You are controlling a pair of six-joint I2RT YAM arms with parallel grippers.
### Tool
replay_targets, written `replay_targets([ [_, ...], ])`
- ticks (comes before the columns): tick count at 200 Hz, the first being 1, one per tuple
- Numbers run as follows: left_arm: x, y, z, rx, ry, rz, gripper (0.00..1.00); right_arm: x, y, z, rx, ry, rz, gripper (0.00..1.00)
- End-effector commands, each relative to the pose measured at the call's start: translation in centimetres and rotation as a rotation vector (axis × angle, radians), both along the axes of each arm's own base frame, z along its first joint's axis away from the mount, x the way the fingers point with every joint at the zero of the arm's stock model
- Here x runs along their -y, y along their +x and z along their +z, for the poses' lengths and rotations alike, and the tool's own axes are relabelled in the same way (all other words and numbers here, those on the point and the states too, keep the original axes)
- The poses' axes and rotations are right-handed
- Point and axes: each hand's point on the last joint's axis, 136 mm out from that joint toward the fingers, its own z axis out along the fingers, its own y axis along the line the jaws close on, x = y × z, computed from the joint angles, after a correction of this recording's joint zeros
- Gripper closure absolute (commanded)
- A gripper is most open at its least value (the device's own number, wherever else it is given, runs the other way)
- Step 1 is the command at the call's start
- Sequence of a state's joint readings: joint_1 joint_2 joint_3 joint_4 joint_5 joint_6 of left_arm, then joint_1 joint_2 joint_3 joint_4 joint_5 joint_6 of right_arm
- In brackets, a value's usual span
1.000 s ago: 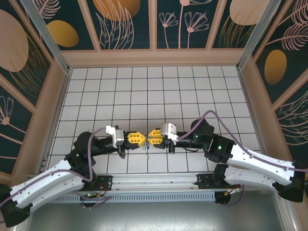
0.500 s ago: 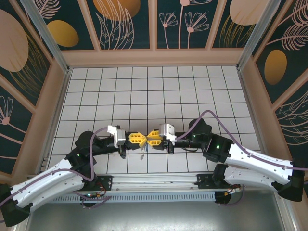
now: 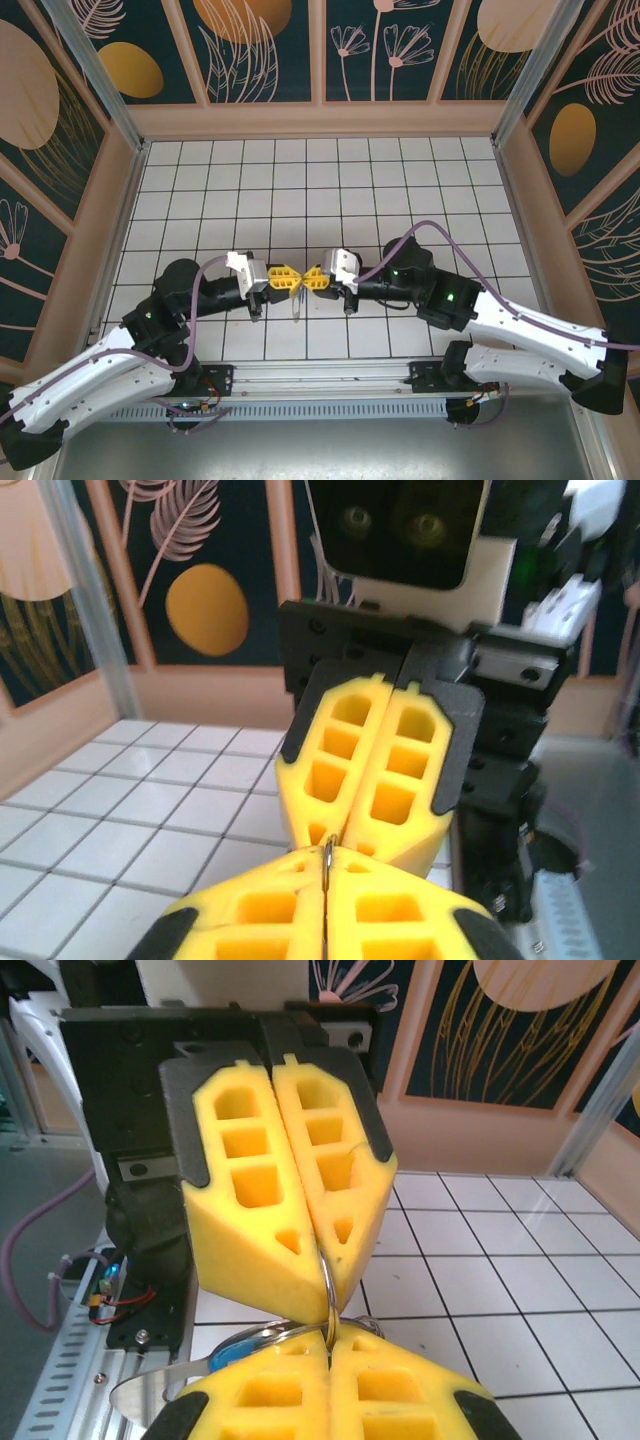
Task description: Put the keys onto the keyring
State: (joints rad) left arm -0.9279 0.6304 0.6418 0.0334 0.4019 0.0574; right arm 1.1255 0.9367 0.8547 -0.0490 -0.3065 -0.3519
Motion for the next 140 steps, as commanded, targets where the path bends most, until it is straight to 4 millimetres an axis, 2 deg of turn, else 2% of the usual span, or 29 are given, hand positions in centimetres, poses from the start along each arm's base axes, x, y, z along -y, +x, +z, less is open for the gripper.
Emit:
replay_targets([
  [1, -0.7, 1.0, -2.8, -0.009, 0.189, 0.068, 0.90, 0.0, 1.2, 0.0, 0.040, -0.083, -0.046, 1.00],
  [27, -0.8, 1.7, -4.2, -0.007, 0.296, 0.088, 0.90, -0.4, 1.8, -1.0, 0.037, -0.179, -0.064, 1.00],
  [54, -0.8, 2.3, -5.5, -0.001, 0.382, 0.098, 0.90, -0.4, 2.3, -1.2, 0.039, -0.233, -0.088, 1.00],
  [68, -0.7, 2.4, -5.8, 0.002, 0.394, 0.095, 1.00, -0.3, 2.3, -0.9, 0.045, -0.232, -0.088, 1.00],
  [78, -0.6, 2.3, -5.8, 0.002, 0.386, 0.084, 1.00, -0.3, 2.3, -0.5, 0.048, -0.226, -0.088, 1.00],
  [104, -0.3, 1.5, -5.0, 0.003, 0.308, 0.055, 1.00, -0.1, 1.9, 0.1, 0.055, -0.197, -0.077, 1.00],
  [136, -0.3, -0.2, -2.1, 0.021, 0.088, -0.003, 1.00, 0.4, 1.3, 0.7, 0.056, -0.122, -0.066, 1.00],
  [140, -0.3, -0.4, -1.8, 0.022, 0.060, -0.011, 1.00, 0.4, 1.1, 0.8, 0.056, -0.105, -0.061, 0.97],
])
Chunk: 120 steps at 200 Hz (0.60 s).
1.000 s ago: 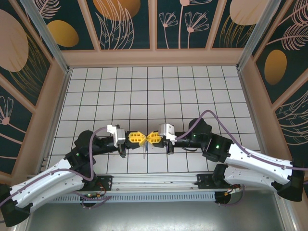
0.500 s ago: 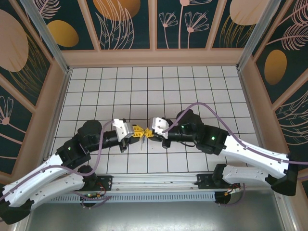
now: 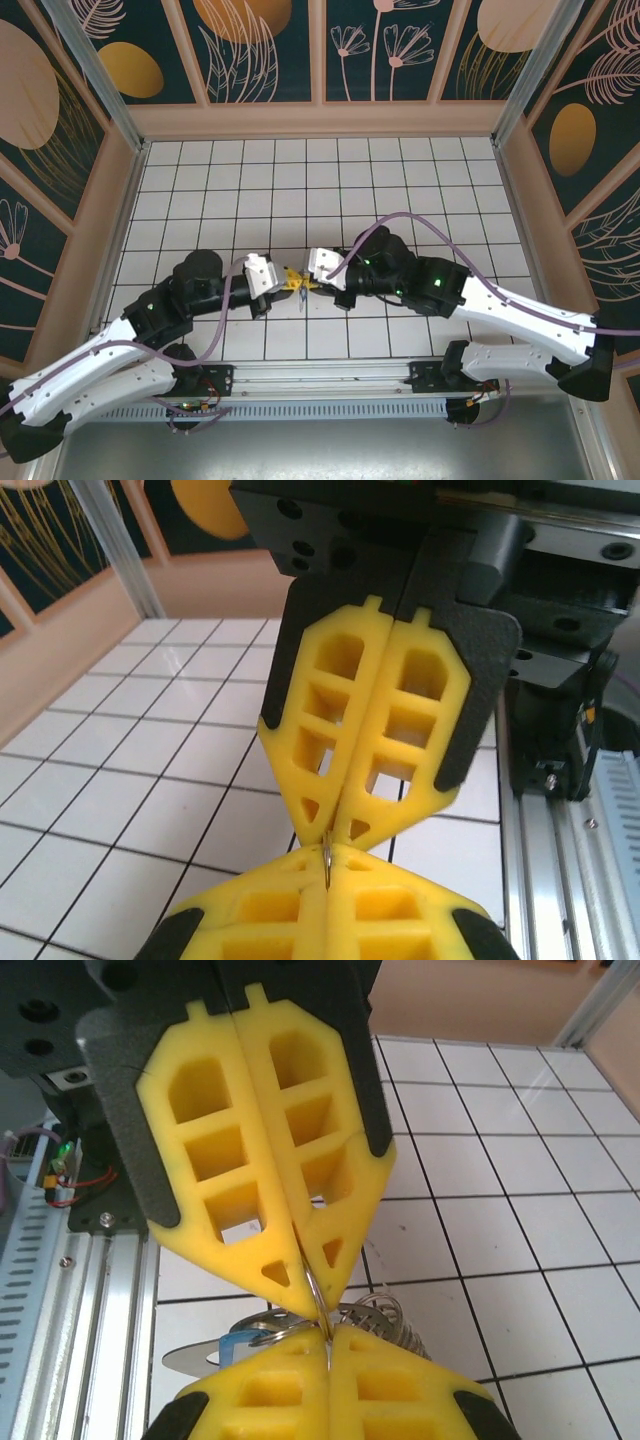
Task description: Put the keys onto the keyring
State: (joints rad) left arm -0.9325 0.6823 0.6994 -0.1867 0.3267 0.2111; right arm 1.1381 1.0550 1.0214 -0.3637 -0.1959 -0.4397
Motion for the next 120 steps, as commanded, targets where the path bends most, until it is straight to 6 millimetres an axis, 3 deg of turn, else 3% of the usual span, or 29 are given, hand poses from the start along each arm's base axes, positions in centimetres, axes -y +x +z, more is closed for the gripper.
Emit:
replay_targets([
  [1, -0.1, -1.6, 2.1, -0.008, -0.165, -0.063, 1.00, 0.4, -0.4, 4.1, 0.057, 0.168, 0.010, 0.96],
  [27, -0.3, -2.8, 4.0, -0.002, -0.321, -0.114, 1.00, 0.6, -1.3, 4.2, 0.035, 0.241, 0.041, 0.83],
  [78, -0.3, -3.5, 5.0, -0.011, -0.418, -0.156, 1.00, 0.2, -2.6, 3.6, -0.007, 0.263, 0.105, 0.79],
  [120, -1.0, -2.8, 5.6, 0.010, -0.481, -0.106, 1.00, 0.7, -2.9, 3.5, -0.026, 0.281, 0.101, 0.75],
])
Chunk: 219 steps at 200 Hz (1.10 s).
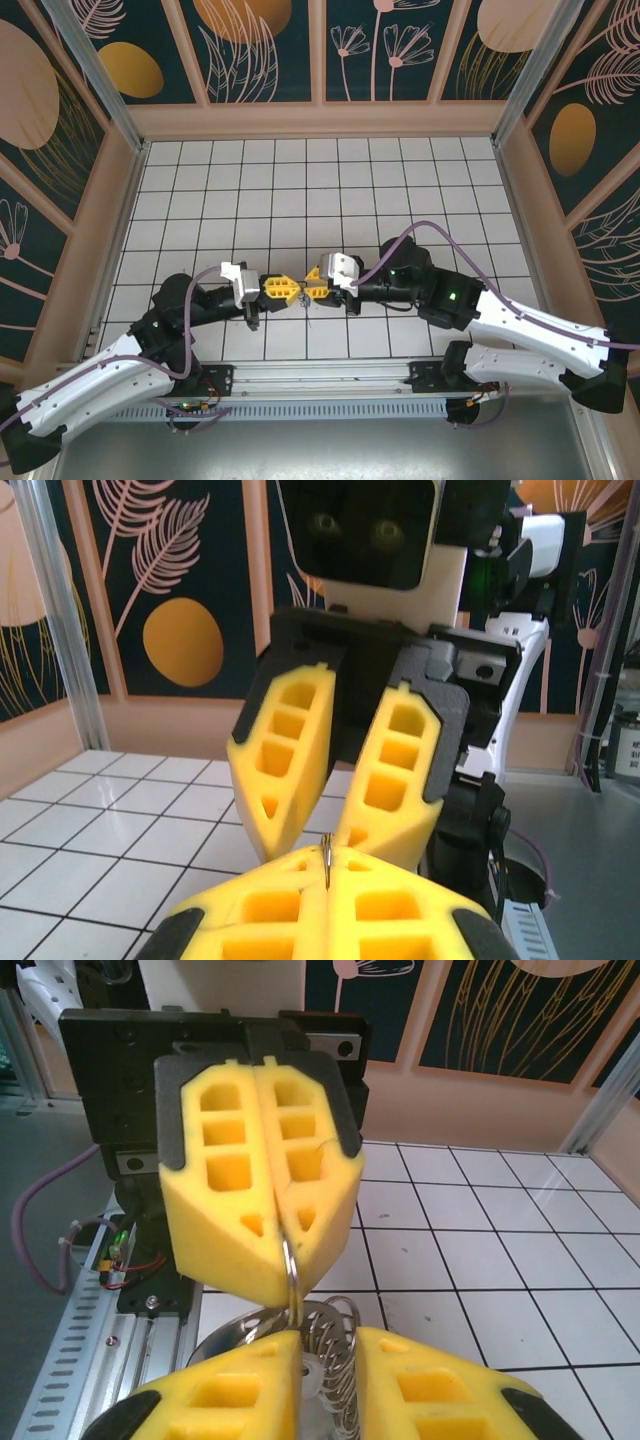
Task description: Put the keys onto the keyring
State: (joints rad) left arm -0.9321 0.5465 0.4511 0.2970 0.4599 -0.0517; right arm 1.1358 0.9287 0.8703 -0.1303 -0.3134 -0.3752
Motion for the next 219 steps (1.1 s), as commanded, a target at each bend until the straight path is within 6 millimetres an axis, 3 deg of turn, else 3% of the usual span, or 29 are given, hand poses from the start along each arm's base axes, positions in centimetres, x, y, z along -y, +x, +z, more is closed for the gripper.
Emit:
replay_targets([
  [1, -0.8, -0.1, 2.6, 0.043, -0.118, 0.022, 1.00, 0.3, -0.7, 1.1, -0.016, 0.064, 0.018, 0.75],
  [45, -0.7, 0.4, 2.5, 0.051, -0.109, 0.046, 1.00, 1.1, -0.4, 1.9, -0.018, 0.130, -0.022, 0.70],
  [108, -0.5, 0.6, 2.3, 0.047, -0.092, 0.048, 1.00, 0.1, 0.1, 1.6, -0.014, 0.140, -0.028, 0.70],
  [170, -0.5, 0.6, 2.3, 0.050, -0.085, 0.047, 1.00, -0.2, 1.2, -0.2, -0.018, 0.071, -0.070, 0.85],
  [209, -0.3, 0.5, 2.5, 0.050, -0.079, 0.040, 1.00, -0.2, 1.7, -0.2, 0.003, 0.061, -0.099, 1.00],
  [219, -0.4, 0.6, 2.6, 0.051, -0.080, 0.043, 1.00, -0.1, 2.1, -0.3, 0.015, 0.052, -0.118, 1.00],
])
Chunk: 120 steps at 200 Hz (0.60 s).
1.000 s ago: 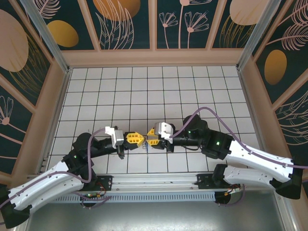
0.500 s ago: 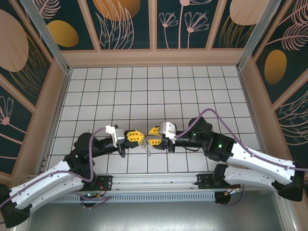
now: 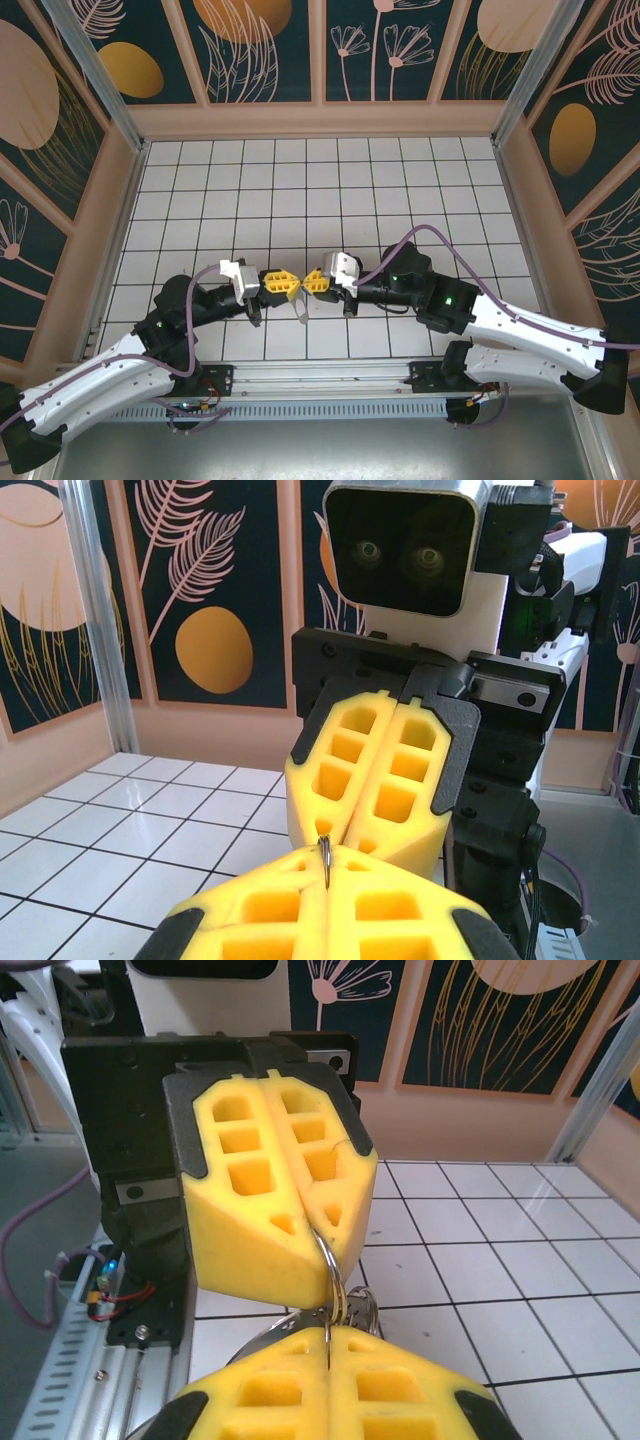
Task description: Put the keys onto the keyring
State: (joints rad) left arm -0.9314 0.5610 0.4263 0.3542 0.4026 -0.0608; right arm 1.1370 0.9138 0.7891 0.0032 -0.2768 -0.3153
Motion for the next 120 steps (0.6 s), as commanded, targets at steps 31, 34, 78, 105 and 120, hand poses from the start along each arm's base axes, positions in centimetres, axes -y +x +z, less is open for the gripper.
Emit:
replay_targets([
  [31, -0.3, -0.5, 2.6, 0.048, -0.051, -0.012, 1.00, 0.3, 2.7, 0.6, 0.112, -0.027, -0.182, 1.00],
  [34, -0.3, -0.5, 2.5, 0.047, -0.050, -0.012, 1.00, 0.3, 2.7, 0.7, 0.123, -0.023, -0.188, 1.00],
  [78, 0.1, -0.2, 2.4, 0.037, -0.036, -0.011, 1.00, 0.4, 2.4, 2.4, 0.266, 0.033, -0.273, 1.00],
  [105, 0.1, -0.1, 2.3, 0.035, -0.043, -0.013, 1.00, 0.7, 2.1, 3.0, 0.305, 0.062, -0.286, 1.00],
  [120, 0.1, -0.2, 2.3, 0.034, -0.045, -0.013, 1.00, 1.0, 2.2, 3.1, 0.335, 0.062, -0.316, 1.00],
])
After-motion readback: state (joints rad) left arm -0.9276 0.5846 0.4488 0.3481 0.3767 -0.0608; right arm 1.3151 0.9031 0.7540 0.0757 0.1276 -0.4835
